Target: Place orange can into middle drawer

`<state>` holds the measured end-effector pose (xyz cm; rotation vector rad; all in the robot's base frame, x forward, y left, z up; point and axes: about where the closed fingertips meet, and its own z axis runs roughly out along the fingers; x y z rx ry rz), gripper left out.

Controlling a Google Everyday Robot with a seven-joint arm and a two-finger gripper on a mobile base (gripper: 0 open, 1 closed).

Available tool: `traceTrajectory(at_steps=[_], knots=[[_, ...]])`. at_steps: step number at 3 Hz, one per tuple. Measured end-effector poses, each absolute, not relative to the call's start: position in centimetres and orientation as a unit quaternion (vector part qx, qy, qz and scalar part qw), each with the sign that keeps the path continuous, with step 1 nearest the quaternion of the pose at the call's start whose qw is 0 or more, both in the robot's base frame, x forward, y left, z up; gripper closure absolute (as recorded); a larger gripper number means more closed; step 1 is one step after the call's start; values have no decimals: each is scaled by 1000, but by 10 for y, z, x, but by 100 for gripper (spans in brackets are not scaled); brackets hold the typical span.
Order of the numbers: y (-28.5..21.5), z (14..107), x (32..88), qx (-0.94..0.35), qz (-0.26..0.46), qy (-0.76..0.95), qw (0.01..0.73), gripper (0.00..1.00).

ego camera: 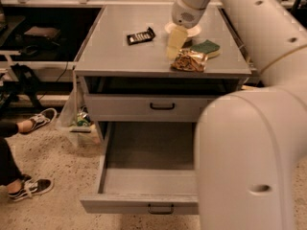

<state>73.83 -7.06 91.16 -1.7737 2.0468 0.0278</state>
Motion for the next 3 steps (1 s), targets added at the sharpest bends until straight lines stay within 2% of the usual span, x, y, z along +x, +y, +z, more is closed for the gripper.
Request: traceTrajectory(at_steps=[1,3], knots=[[-96,885,754,-603,20,772,198,0],[-147,894,719,-546,10,815,194,0]])
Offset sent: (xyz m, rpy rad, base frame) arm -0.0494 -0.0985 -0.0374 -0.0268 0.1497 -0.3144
